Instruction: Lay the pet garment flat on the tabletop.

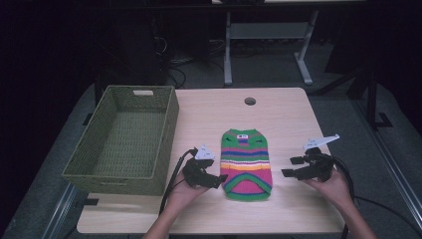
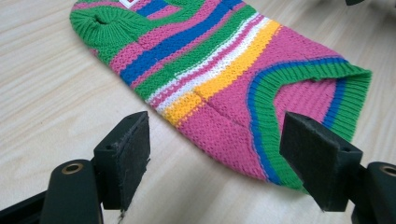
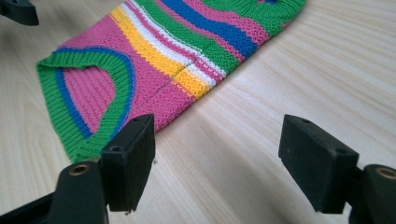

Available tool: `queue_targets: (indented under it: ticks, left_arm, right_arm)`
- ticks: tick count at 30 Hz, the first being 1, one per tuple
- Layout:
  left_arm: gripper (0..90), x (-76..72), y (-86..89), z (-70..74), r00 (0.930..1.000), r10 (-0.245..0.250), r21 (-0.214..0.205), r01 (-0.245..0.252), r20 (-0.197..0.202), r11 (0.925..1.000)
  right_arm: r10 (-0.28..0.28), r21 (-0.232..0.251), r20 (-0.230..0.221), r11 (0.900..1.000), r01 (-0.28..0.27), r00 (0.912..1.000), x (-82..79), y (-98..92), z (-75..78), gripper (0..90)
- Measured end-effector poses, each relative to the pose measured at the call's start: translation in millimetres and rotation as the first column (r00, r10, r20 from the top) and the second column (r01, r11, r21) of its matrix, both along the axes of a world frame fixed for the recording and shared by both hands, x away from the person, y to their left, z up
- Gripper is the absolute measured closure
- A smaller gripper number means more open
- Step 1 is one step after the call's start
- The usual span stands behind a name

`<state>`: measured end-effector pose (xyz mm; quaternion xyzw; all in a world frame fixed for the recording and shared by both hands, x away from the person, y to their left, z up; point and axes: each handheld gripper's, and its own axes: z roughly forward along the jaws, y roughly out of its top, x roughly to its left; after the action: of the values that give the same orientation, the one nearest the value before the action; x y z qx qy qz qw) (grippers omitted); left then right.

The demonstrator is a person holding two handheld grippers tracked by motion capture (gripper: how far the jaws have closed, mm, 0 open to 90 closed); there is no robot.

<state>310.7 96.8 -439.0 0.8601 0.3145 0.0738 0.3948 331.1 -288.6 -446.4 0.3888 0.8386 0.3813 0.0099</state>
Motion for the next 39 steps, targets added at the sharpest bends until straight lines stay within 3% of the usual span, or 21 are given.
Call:
queue_targets:
  ticks: [12, 16, 28, 39]
  left_arm:
    - [23.8, -13.1, 8.6, -1.7, 1.0000, -0.004, 0.011, 0.004, -0.002, 0.9999]
    - [23.4, -17.3, 11.1, -2.6, 0.9998, -0.012, 0.026, 0.012, 0.016, 0.9996]
    - [23.4, -27.4, 21.6, -2.4, 0.9999, -0.002, 0.022, 0.002, 0.015, 0.9998]
    - [22.1, -40.9, 31.0, -1.2, 0.9997, -0.003, 0.025, 0.003, 0.025, 0.9997]
  right_arm:
    - [-0.026, 0.004, 0.028, 0.9996, 0.026, 0.9993, -22.4, -20.5, -6.5, 26.0]
    - [-0.039, -0.003, 0.033, 0.9992, 0.039, 0.9987, -28.8, -25.8, -7.7, 26.0]
    - [-0.076, 0.005, 0.050, 0.9971, 0.076, 0.9959, -46.9, -38.7, -13.5, 25.7]
    - [-0.122, 0.006, 0.090, 0.9926, 0.121, 0.9885, -68.4, -50.8, -10.5, 24.6]
